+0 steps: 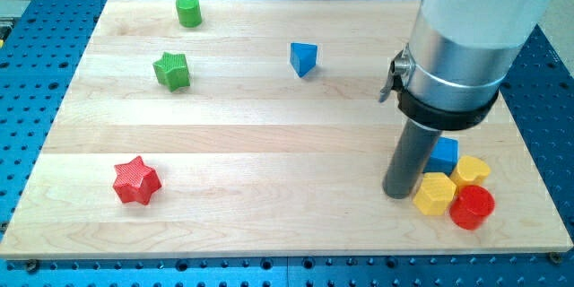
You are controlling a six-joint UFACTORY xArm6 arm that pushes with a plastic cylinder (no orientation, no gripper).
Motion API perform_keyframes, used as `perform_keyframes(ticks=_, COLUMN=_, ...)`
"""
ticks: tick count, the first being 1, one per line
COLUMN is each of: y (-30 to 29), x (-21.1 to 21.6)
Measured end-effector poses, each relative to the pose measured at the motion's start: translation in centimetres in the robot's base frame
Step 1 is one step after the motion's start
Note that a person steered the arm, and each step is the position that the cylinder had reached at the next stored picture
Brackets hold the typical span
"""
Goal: Push the red star and triangle into the group of blocks
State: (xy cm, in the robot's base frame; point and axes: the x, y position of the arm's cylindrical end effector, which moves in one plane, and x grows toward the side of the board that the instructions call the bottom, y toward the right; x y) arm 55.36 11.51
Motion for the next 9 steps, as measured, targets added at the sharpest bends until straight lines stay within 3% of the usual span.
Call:
perform_keyframes(ticks=1, y=-13.7, x=4.5)
perform_keyframes(ticks=2, y=-23.1, x=5.6)
perform_keyframes(ticks=3, y=-33.5, x=1.6)
perform_keyframes(ticks=4, y=-33.4, x=-2.1)
perform_keyframes(ticks=5, y=-22.2, x=-3.4)
perform_keyframes(ticks=6, y=-23.2, x=-5.8)
perform_keyframes(ticks=7, y=-28.4, x=-1.6)
perform_keyframes(ticks=8, y=-23.8, x=2.1)
perform_keyframes(ticks=9, y=-13.6, x=0.5)
